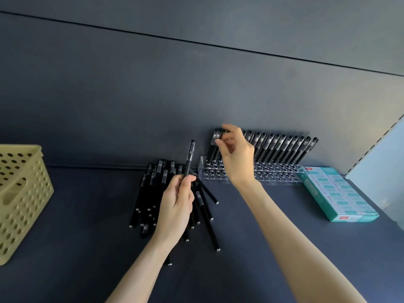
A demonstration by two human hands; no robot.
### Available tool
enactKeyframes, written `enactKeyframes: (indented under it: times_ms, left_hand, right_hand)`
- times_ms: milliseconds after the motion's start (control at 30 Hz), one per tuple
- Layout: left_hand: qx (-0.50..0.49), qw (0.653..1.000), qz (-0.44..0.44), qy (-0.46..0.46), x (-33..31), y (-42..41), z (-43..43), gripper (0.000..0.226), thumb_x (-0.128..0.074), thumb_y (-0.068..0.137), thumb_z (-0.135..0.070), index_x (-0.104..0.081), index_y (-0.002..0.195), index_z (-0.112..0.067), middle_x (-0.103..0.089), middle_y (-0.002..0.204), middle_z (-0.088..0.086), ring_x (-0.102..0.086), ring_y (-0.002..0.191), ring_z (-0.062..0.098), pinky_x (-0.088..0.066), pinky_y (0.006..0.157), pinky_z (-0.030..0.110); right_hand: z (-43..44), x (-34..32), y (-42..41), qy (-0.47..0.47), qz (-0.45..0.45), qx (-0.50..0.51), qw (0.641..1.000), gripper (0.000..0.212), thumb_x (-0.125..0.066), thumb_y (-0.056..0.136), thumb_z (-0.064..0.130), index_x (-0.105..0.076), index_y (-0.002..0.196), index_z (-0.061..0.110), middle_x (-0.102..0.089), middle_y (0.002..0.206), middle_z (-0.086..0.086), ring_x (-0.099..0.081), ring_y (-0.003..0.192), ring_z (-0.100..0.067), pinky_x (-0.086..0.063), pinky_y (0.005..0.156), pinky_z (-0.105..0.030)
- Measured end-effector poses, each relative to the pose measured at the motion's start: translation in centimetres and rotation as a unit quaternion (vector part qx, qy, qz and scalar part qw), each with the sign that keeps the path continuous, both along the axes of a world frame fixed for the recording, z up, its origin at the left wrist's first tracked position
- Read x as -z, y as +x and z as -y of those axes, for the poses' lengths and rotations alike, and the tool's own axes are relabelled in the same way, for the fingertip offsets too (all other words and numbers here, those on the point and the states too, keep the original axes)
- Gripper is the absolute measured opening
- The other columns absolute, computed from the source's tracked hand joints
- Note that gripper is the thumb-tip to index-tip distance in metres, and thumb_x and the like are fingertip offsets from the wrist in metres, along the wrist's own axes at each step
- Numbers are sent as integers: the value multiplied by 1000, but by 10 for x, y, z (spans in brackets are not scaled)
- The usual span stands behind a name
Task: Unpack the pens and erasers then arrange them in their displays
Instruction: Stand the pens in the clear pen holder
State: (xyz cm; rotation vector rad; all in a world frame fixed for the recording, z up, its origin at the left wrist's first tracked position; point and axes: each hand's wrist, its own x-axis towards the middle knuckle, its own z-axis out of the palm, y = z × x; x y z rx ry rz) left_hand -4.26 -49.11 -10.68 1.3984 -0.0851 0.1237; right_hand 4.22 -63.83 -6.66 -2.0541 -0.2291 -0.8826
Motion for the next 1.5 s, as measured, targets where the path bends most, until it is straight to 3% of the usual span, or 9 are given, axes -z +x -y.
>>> enactKeyframes:
  times_ms: [167, 300, 433, 567, 733, 933, 1133, 1267, 1500]
  left_hand:
    - [6, 999, 18, 29, 1, 0, 1, 20, -44, 100, -25, -61, 92, -19, -33, 56, -3, -26, 43, 6, -25, 40, 13]
    - [-2, 998, 31, 58, 1, 1, 1, 19, -46, 97, -31, -62, 90, -24, -27, 55, -9, -23, 45, 6, -22, 40, 12]
    - [6, 997, 23, 75, 1, 4, 5, 22, -42, 100, -26, -63, 99, -27, -30, 53, -13, -25, 44, 4, -22, 40, 12]
    - [44, 993, 39, 101, -3, 7, 17, 19, -42, 100, -23, -61, 100, -23, -33, 54, -13, -28, 47, 5, -24, 44, 14]
    - [71, 988, 50, 130, -7, 13, 31, 14, -49, 98, -17, -63, 95, -19, -54, 56, -5, -42, 46, 7, -35, 49, 16]
    - [-47, 959, 107, 257, -11, 38, 22, 9, -62, 91, -23, -67, 98, -20, -67, 92, -4, -61, 80, 3, -49, 76, 18]
    - [-28, 907, 113, 405, -7, 74, 15, 50, -70, 84, -30, -57, 127, -8, -58, 125, 8, -57, 113, 18, -40, 89, 24]
    - [-29, 911, 112, 397, 3, 80, 20, 47, -73, 82, -27, -61, 123, -6, -64, 121, 9, -61, 110, 20, -46, 92, 29]
    - [-75, 927, 123, 346, 7, 85, 24, 31, -76, 80, -20, -71, 105, -2, -73, 96, 11, -69, 87, 19, -54, 82, 33]
  right_hand:
    - [0, -1, 0, -45, -29, 8, 999, 19, -64, 87, 7, -60, 105, 9, -58, 75, 11, -60, 70, -15, -50, 71, -31]
    - [3, -3, -5, -41, -41, 10, 998, 18, -63, 87, 8, -61, 104, 11, -59, 77, 9, -60, 69, -16, -51, 70, -31]
    - [8, -10, -20, 73, -53, -20, 996, 8, -62, 89, 13, -61, 96, 18, -64, 78, 7, -57, 67, -3, -45, 64, -13]
    - [14, -16, -37, 192, -153, -179, 953, 15, -67, 86, 13, -63, 100, 16, -71, 73, 1, -67, 68, -12, -54, 69, -22]
    - [26, -22, -42, 206, -162, -201, 944, 28, -66, 85, 2, -61, 108, 17, -68, 79, -10, -70, 71, -21, -57, 69, -27]
    - [37, -30, -30, 226, -62, -99, 967, 27, -67, 83, 2, -60, 99, 23, -66, 82, 0, -69, 67, -13, -56, 66, -24]
    - [36, -36, -13, 146, 33, -27, 988, 30, -65, 85, 8, -57, 97, 34, -63, 83, 10, -66, 70, -16, -54, 68, -29]
    - [32, -27, -4, 86, 70, -22, 994, 22, -65, 85, 7, -63, 106, 13, -61, 83, 4, -62, 71, -9, -48, 66, -14]
    - [28, -12, 2, 57, 63, -24, 996, 22, -66, 85, 5, -63, 106, 10, -58, 81, 7, -59, 70, -6, -41, 65, -5]
